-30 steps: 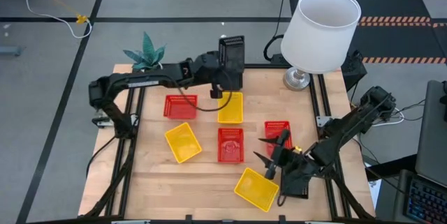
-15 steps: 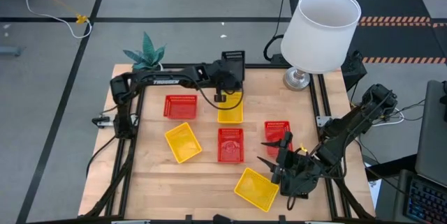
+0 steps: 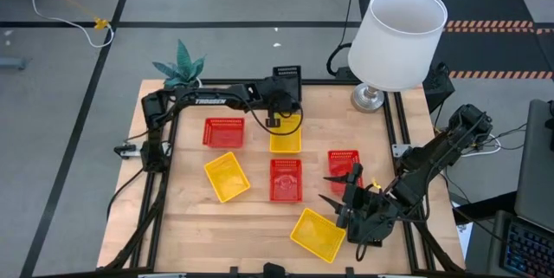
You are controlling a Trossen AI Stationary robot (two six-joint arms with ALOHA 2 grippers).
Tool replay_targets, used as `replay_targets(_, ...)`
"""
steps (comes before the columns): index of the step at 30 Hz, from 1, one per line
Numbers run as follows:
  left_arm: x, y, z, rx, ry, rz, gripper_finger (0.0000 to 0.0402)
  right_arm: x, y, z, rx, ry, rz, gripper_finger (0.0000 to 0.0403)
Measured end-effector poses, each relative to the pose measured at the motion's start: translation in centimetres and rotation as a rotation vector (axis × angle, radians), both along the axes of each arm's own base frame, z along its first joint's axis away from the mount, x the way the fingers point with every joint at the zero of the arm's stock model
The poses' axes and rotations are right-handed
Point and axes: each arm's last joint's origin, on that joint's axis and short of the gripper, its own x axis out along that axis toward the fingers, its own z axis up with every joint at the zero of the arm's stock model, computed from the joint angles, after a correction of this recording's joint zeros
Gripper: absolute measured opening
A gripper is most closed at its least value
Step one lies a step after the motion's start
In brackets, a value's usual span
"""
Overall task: Stack baskets by color
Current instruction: Stack the bottom left black bin on top of the top black bin
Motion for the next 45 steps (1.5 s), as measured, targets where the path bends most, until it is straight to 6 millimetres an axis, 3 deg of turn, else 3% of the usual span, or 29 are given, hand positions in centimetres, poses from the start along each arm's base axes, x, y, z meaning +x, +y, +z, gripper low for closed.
replay_targets(4, -0.24, 0.4, -0.07, -0.026, -0.001, -0.007, 0.0027, 0.0, 0.0, 0.0, -0.001, 0.0, 0.0, 0.0231)
replay_targets(10, -0.29, 0.44, -0.1, -0.043, -0.003, -0.019, 0.0008, 0.0, 0.0, 0.0, -0.001, 0.0, 0.001, 0.0231)
replay_targets(18, -0.36, 0.37, -0.17, -0.049, 0.006, -0.019, 0.0033, 0.0, 0.0, 0.0, -0.001, 0.0, 0.001, 0.0231)
replay_targets(27, -0.49, 0.61, -0.19, -0.049, 0.009, -0.014, 0.0017, 0.0, 0.0, 0.0, 0.0, 0.0, 0.001, 0.0231)
replay_targets(45, -0.61, 0.81, -0.21, -0.061, 0.005, 0.009, 0.0085, 0.01, 0.0, 0.01, 0.001, 0.0, 0.001, 0.0231)
